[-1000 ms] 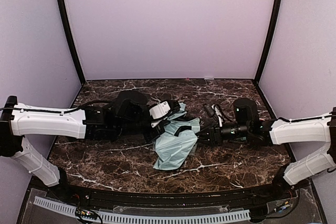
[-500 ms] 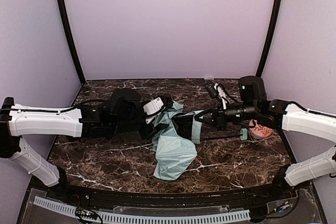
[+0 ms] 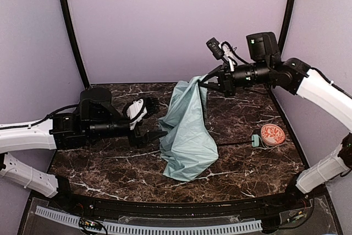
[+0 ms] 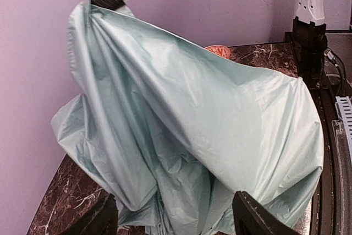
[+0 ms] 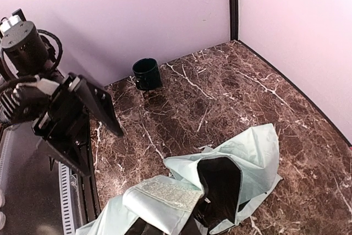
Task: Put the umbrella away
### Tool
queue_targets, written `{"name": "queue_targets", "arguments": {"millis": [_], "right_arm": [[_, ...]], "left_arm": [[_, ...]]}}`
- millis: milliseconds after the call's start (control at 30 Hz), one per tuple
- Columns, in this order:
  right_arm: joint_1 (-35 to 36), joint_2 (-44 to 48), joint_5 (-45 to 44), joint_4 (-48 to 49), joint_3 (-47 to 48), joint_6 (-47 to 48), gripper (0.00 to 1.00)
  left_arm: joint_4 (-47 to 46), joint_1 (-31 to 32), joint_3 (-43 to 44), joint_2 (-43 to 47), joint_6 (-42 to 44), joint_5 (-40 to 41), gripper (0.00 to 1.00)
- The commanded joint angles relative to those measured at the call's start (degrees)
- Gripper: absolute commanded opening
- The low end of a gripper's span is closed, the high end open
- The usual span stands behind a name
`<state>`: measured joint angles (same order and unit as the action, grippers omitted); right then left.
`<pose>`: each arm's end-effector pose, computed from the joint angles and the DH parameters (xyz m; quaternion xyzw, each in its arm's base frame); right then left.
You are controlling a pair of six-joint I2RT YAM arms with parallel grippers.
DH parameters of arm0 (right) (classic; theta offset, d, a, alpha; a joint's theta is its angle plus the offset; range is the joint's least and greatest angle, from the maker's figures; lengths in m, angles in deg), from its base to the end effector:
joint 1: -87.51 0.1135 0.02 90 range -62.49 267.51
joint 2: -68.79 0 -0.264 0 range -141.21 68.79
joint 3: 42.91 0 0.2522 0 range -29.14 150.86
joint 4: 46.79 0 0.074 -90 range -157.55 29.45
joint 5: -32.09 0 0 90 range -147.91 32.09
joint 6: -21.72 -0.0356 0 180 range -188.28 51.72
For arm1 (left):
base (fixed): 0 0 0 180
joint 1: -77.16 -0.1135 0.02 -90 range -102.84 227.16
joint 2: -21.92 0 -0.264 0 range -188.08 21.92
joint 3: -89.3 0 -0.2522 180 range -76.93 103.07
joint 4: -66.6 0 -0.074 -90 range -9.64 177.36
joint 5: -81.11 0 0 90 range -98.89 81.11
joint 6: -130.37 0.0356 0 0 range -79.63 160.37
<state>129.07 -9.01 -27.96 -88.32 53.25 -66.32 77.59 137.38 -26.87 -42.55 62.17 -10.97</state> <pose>0.2127 0.2123 0.4097 -0.4311 0.6961 0.3831 0.4275 0.1309 -0.2313 0.3268 0.5172 0.5773 -0.2211 0.5919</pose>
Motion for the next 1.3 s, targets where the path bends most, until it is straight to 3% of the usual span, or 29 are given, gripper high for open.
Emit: {"name": "queue_targets", "arguments": {"millis": [0,233,567,767,1100,1267], "right_arm": [[-0.3,-3.7,-1.2,-5.3,6.6,2.7,0.00],[-1.3,-8.2,-5.1,-7.5,15.2,1.3,0.00],[-1.1,-8.3,-4.2,3.1,20.2,-5.7,0.00],[0.3,-7.1,-2.6,11.3,16.7,-10.8,0.00],[0.5,-8.3,-17.7,13.3,20.3,-11.9,0.00],[0.5,-6.8,-18.8,17.1,17.7,-12.5,0.00]], "left_arm": [[-2.6,0.1,-2.0,-5.0,-0.8,-4.6,0.75],[-7.7,0.9,-1.8,-15.9,-2.2,-9.5,0.79],[-17.7,2.7,-1.3,-24.2,-3.2,-9.1,0.79],[-22.0,3.5,-1.1,-25.5,-4.3,-8.0,0.69],[-25.0,5.5,-4.1,-25.9,-3.4,-7.3,0.90],[-30.4,5.5,-7.0,-26.2,-3.4,-2.9,0.95]]}}
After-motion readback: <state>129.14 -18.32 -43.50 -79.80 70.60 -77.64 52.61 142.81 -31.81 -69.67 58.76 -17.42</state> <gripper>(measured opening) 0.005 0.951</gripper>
